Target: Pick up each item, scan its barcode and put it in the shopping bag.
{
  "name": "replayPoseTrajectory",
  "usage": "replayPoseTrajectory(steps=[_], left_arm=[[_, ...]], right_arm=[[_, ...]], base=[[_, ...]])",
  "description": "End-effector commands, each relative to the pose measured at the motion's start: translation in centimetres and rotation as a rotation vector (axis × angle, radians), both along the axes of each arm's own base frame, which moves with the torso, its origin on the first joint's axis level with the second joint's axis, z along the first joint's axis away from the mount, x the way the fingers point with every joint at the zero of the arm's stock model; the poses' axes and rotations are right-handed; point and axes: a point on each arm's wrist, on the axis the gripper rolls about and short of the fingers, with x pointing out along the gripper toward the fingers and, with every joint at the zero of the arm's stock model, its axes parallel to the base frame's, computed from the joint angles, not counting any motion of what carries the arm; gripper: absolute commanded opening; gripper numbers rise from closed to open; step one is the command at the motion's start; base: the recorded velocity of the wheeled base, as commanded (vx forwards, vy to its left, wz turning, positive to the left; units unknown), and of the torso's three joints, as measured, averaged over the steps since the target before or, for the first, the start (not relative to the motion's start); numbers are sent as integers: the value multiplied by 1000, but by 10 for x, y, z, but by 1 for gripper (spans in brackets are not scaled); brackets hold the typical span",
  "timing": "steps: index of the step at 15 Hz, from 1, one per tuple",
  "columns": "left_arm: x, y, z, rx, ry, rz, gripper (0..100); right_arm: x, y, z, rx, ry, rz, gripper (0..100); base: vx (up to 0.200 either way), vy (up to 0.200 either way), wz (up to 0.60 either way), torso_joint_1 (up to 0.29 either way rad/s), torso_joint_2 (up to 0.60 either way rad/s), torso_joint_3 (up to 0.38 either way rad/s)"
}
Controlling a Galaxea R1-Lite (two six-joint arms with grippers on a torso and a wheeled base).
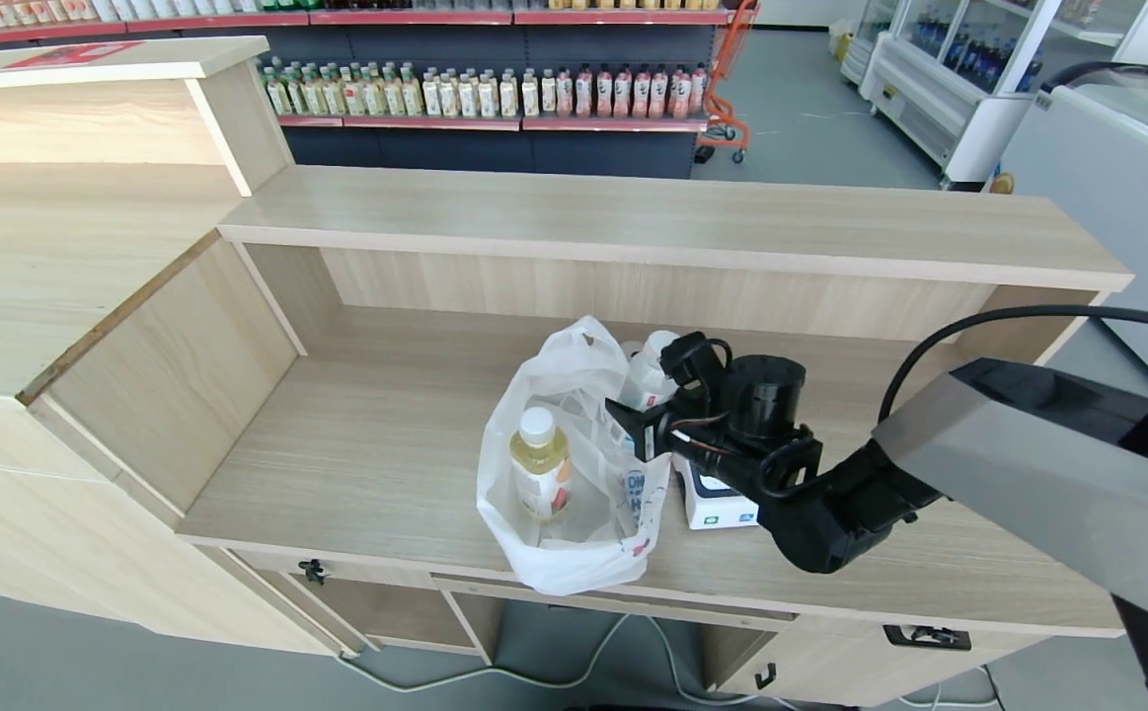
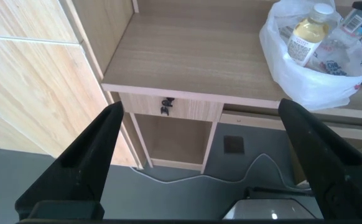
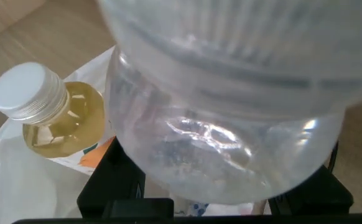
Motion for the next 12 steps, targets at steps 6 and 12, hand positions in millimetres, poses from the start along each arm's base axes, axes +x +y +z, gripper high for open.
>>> replayPoseTrajectory(steps=[6, 12], left_arm=[[0, 0, 0, 0, 2, 0, 100], [0, 0, 0, 1, -2, 0, 100]], right_arm=[[15, 13, -39, -69, 2, 11, 0], [17, 12, -51, -77, -13, 7, 0]], base=[[0, 0, 0, 0, 0, 0], [0, 0, 0, 0, 0, 0]])
